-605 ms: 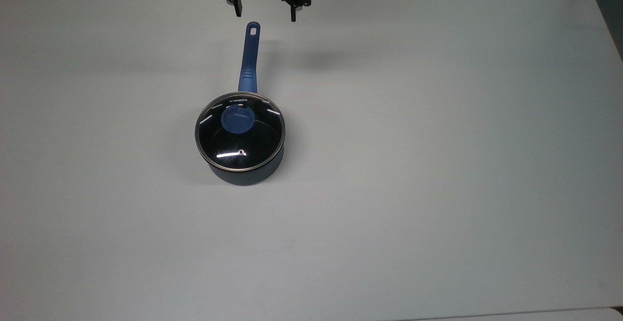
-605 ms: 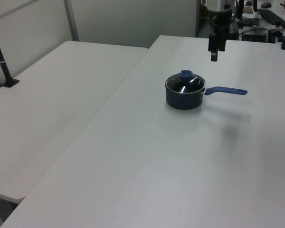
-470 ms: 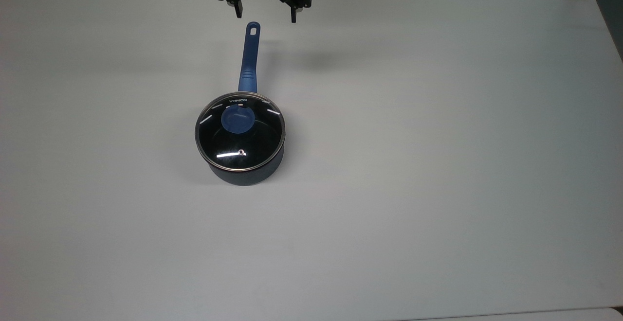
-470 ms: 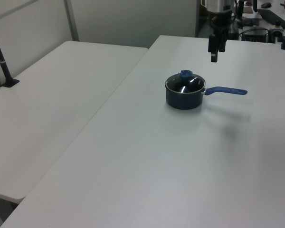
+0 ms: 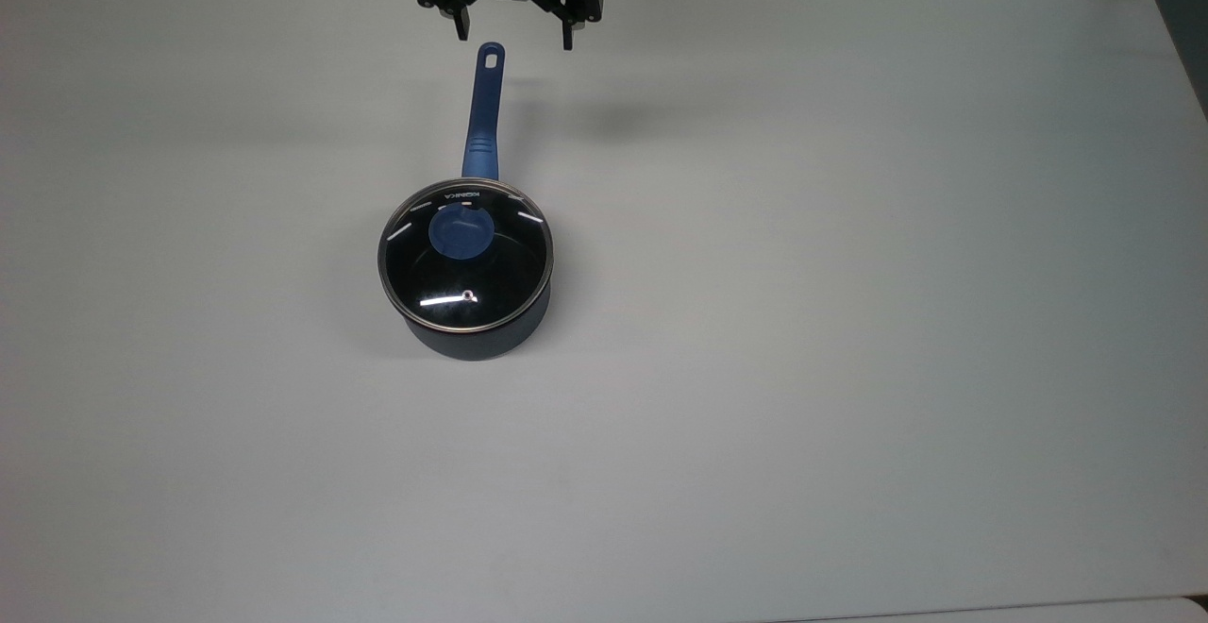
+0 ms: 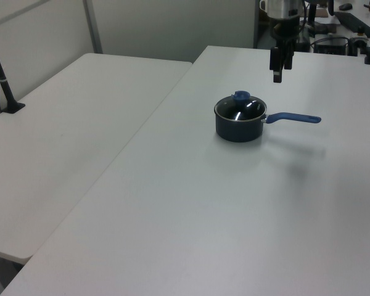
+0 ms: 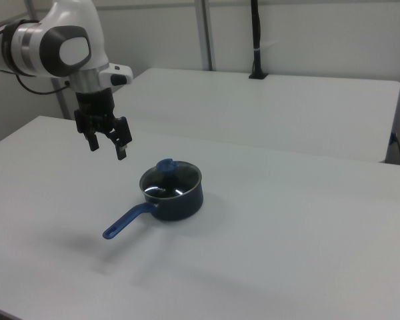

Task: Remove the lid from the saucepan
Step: 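Move the gripper down toward the blue knob of the glass lid, then lower the gripper onto the blue knob and close on it, then lift the glass lid off the saucepan and carry it aside, then lower the glass lid onto the table beside the saucepan, then open the gripper to release the lid knob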

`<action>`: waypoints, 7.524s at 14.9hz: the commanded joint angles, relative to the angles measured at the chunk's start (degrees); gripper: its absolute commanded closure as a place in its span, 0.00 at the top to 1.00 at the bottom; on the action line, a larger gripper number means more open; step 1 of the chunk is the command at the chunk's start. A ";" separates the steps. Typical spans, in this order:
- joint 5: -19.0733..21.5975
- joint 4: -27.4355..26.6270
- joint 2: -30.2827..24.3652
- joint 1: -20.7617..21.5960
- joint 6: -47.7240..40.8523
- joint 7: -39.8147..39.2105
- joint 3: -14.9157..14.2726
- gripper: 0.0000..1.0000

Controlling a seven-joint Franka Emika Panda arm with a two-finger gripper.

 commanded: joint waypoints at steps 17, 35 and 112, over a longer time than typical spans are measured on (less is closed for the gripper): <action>0.62 12.87 16.12 -4.98 8.72 3.03 -2.16 1.00; -1.31 12.43 21.93 -3.05 17.35 8.15 -1.63 1.00; 0.27 -10.07 18.14 -8.15 29.83 -30.87 -20.70 0.42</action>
